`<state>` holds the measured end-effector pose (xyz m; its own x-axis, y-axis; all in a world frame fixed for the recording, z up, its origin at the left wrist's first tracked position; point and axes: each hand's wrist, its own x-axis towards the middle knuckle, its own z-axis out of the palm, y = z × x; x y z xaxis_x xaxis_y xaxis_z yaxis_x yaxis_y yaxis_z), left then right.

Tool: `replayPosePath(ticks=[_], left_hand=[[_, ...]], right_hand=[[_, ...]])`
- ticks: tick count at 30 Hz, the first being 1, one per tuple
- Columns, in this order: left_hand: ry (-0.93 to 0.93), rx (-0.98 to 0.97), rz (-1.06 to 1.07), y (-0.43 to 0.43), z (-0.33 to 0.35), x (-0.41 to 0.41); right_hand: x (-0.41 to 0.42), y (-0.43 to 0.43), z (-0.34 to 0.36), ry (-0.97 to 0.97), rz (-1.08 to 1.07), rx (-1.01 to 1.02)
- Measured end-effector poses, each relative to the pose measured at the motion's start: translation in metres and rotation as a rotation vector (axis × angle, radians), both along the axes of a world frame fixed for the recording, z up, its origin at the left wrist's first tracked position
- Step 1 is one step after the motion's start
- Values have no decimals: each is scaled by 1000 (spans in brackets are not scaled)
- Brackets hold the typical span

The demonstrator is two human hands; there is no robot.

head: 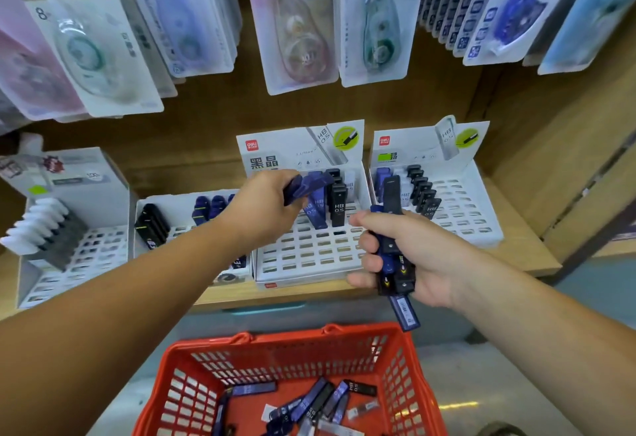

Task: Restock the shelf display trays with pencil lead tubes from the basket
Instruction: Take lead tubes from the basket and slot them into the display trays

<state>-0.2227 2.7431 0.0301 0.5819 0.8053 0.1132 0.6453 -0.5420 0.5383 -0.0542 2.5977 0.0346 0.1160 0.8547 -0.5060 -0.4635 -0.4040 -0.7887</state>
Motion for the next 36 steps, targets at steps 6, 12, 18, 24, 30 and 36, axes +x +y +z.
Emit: replayPosePath(ticks=[6, 12, 18, 24, 30, 36], left_hand=[[68, 17, -64, -5, 2, 14], [-84, -27, 51, -21, -1, 15], [-515, -710, 114, -83, -4, 8], [-500, -880, 21, -102, -14, 5], [-580, -858, 97, -93, -16, -14], [-645, -929, 89, -89, -17, -18]], right_hand=[[2, 2, 7, 90, -76, 127], [6, 5, 9, 157, -183, 229], [6, 15, 8, 145, -365, 183], [3, 14, 13, 166, -430, 156], [20, 6, 14, -287, -456, 104], [1, 0, 5, -381, -45, 148]])
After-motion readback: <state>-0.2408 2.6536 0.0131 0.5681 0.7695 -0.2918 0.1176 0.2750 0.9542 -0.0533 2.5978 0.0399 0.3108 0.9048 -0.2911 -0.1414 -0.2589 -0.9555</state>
